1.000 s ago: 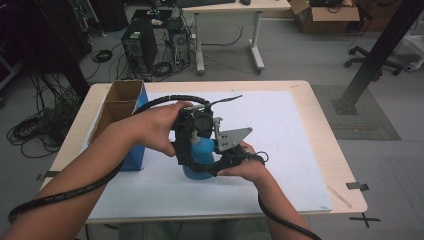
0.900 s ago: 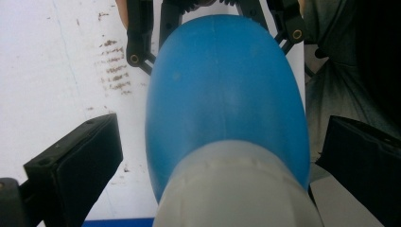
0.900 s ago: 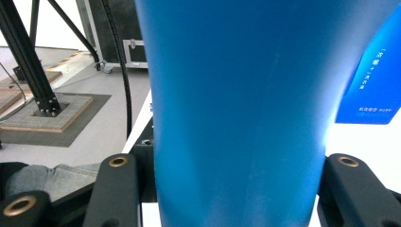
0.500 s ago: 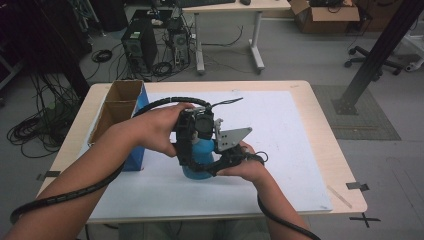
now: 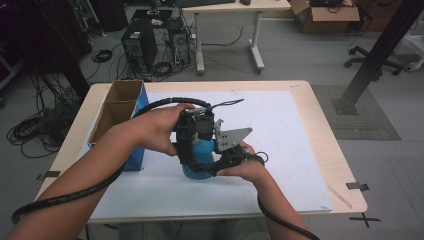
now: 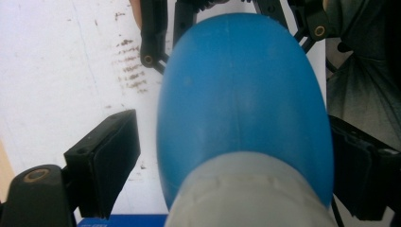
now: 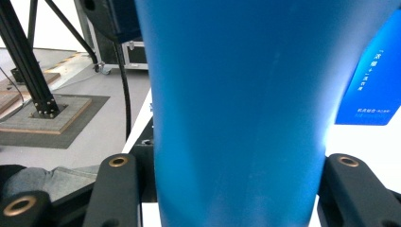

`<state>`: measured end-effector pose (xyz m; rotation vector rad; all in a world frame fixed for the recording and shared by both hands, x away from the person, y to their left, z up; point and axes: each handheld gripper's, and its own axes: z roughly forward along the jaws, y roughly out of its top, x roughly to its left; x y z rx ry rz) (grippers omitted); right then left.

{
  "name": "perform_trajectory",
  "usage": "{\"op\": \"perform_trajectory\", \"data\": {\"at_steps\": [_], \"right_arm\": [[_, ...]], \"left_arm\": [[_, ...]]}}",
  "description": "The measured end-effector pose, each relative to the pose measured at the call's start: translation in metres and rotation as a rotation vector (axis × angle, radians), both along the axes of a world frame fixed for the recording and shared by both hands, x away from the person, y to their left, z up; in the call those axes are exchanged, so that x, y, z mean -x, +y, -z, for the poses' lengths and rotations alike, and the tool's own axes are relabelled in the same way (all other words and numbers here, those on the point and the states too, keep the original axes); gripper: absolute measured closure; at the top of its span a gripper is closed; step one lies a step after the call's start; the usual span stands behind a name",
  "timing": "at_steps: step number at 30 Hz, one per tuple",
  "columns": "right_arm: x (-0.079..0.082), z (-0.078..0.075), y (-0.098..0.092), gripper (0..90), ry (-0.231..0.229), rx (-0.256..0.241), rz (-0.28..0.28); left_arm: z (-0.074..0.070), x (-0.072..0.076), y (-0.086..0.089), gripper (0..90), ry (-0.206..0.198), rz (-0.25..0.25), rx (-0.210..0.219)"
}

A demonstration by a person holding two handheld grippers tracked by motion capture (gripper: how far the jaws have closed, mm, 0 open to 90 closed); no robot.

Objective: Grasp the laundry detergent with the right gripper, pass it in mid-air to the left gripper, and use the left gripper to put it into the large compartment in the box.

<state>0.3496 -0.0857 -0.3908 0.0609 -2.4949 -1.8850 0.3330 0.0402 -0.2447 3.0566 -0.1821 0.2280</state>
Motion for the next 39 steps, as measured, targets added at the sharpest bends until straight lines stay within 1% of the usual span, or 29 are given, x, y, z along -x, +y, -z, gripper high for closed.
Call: {"op": "perform_trajectory", "data": {"at_steps": [2,6,10,14,15,16,21,26,30,32,34,36,37,39], "right_arm": [[0.0002,-0.0005,-0.0001,45.6,-0.001,-0.002,0.000],[0.0006,-0.0016,-0.0006,45.6,-0.003,-0.002,0.001],[0.0006,-0.0014,-0.0010,45.5,-0.002,-0.005,0.003],[0.0010,-0.0011,-0.0009,45.6,-0.002,-0.004,0.004],[0.0010,-0.0011,-0.0008,45.5,-0.001,-0.005,0.003],[0.0012,-0.0012,-0.0007,45.5,-0.001,-0.005,0.004],[0.0012,-0.0019,-0.0005,45.5,-0.003,-0.008,0.002],[0.0013,-0.0018,-0.0003,45.6,0.000,-0.009,0.007],[0.0011,-0.0017,0.0000,45.6,-0.003,-0.006,0.004],[0.0010,-0.0016,0.0001,45.6,-0.003,-0.006,0.005],[0.0008,-0.0014,0.0002,45.6,-0.003,-0.006,0.007],[0.0006,-0.0016,0.0000,45.6,-0.003,-0.005,0.009],[0.0006,-0.0017,0.0000,45.6,-0.005,-0.004,0.010],[0.0010,-0.0023,-0.0002,45.6,-0.008,0.003,0.011]], "left_arm": [[-0.0001,0.0005,-0.0005,14.4,-0.009,0.002,-0.004],[-0.0010,0.0012,-0.0007,15.2,-0.003,0.000,0.003],[-0.0022,0.0014,-0.0013,16.7,-0.006,0.011,0.000],[-0.0023,0.0020,-0.0013,17.8,-0.005,0.001,-0.001],[-0.0024,0.0017,-0.0016,18.0,-0.008,0.009,-0.003],[-0.0021,0.0022,-0.0016,18.5,-0.011,0.003,-0.004],[-0.0017,0.0025,-0.0022,20.4,-0.017,0.015,-0.010],[-0.0016,0.0025,-0.0018,23.0,-0.019,0.016,-0.012],[-0.0020,0.0032,-0.0013,26.4,-0.006,0.011,-0.012],[-0.0026,0.0024,-0.0015,29.0,0.003,0.022,-0.013],[-0.0033,0.0022,-0.0019,32.0,0.010,0.022,-0.013],[-0.0040,0.0023,-0.0028,34.5,0.016,0.017,-0.018],[-0.0038,0.0024,-0.0030,34.8,0.022,0.006,-0.018],[-0.0046,0.0014,-0.0039,35.9,0.034,-0.001,-0.030]]}}
